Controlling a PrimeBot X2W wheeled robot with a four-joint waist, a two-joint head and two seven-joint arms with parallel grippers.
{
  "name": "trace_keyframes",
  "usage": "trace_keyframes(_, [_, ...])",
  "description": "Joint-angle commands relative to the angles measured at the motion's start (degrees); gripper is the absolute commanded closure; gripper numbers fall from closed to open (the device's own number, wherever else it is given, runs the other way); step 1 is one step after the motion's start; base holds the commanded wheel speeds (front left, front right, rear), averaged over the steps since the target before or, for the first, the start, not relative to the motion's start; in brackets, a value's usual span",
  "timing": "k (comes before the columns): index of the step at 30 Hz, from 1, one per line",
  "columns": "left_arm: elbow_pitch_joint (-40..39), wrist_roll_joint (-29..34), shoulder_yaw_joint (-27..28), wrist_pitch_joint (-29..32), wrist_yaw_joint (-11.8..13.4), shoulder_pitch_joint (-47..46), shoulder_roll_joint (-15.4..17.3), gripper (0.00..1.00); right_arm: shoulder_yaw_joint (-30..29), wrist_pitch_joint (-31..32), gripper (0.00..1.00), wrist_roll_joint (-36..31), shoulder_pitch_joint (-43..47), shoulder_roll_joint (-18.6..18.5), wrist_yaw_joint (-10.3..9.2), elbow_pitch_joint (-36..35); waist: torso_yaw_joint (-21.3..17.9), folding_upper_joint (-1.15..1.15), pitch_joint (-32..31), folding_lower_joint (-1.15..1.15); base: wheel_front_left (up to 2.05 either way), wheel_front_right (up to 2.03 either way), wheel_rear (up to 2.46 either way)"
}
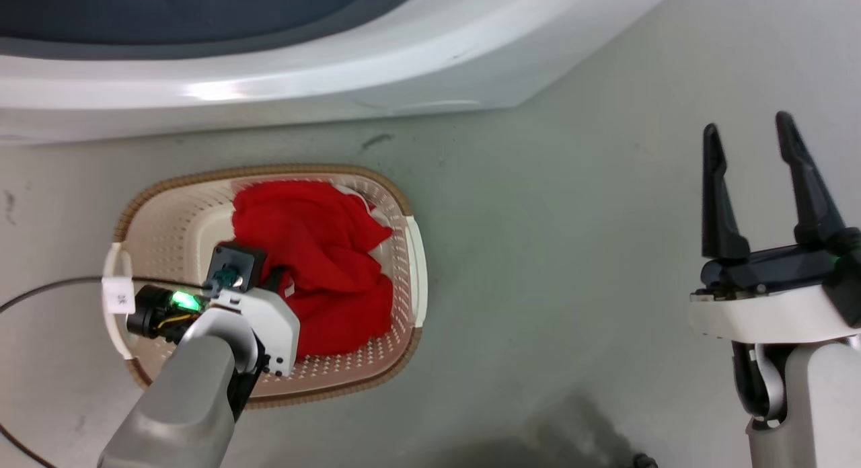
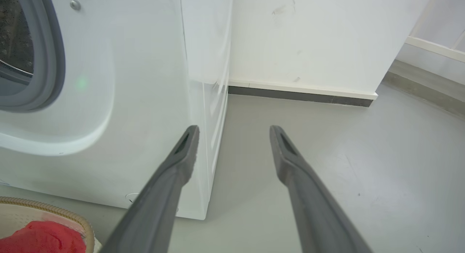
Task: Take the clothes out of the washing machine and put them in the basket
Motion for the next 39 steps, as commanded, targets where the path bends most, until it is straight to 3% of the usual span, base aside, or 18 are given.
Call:
trace_keyframes(1, [1.4, 0.3, -0.2, 0.1, -0.3, -1.4, -0.4, 1.0, -0.2, -0.1, 0.0, 0.4, -0.9, 0.1, -0.05, -0.4, -1.5, 0.0, 2.9, -0.01, 0.0, 0.0, 0.0])
trace_keyframes(9, [16.2, 2.2, -3.2, 4.1, -1.3, -9.9, -2.6, 1.0, -0.8, -0.1, 0.0, 1.0, -3.0, 0.1, -0.05, -1.2, -1.8, 0.0, 7.9, -0.01, 0.0, 0.0, 0.0])
trace_keyframes(16, [20.8, 2.6, -5.1, 8.2, -2.3, -12.0, -3.9, 1.0, -1.0, -0.1, 0.0, 1.1, -4.0, 0.1, -0.05, -1.0, -2.1, 0.0, 9.1, -0.01, 0.0, 0.0, 0.0])
trace_keyframes(17, [21.0, 2.3, -5.1, 8.8, -2.4, -11.8, -4.2, 0.65, -1.0, -0.1, 0.0, 0.9, -3.9, 0.1, -0.05, -0.8, -2.1, 0.0, 8.8, -0.01, 0.0, 0.0, 0.0])
trace_keyframes(18, [21.2, 2.3, -5.3, 8.9, -2.6, -11.5, -4.3, 0.0, -1.0, -0.1, 0.0, 0.8, -3.7, 0.1, -0.05, -0.7, -2.0, 0.0, 8.3, -0.01, 0.0, 0.0, 0.0])
trace_keyframes(22, [21.6, 1.8, -5.8, 7.7, -3.2, -10.2, -4.9, 0.0, -0.6, -0.1, 0.0, 0.5, -3.1, 0.1, -0.05, -0.1, -1.3, 0.0, 5.7, -0.01, 0.0, 0.0, 0.0])
trace_keyframes(32, [21.1, -0.5, -4.4, -2.3, -2.3, -5.7, -7.1, 0.0, 0.2, -0.1, 0.0, -1.4, 0.1, 0.1, -0.05, 1.7, 1.3, 0.0, -4.6, -0.01, 0.0, 0.0, 0.0])
trace_keyframes(36, [18.8, -1.2, -3.4, -3.4, -1.1, -3.2, -7.5, 0.0, 0.5, -0.1, 0.0, -2.3, 1.8, 0.1, -0.05, 2.3, 2.4, 0.0, -8.7, -0.01, 0.0, 0.0, 0.0])
trace_keyframes(39, [12.3, -1.4, -1.4, -3.5, 0.6, -1.0, -7.0, 0.0, 0.3, -0.1, 0.0, -2.7, 3.0, 0.1, -0.05, 2.7, 3.4, 0.0, -11.6, -0.01, 0.0, 0.0, 0.0])
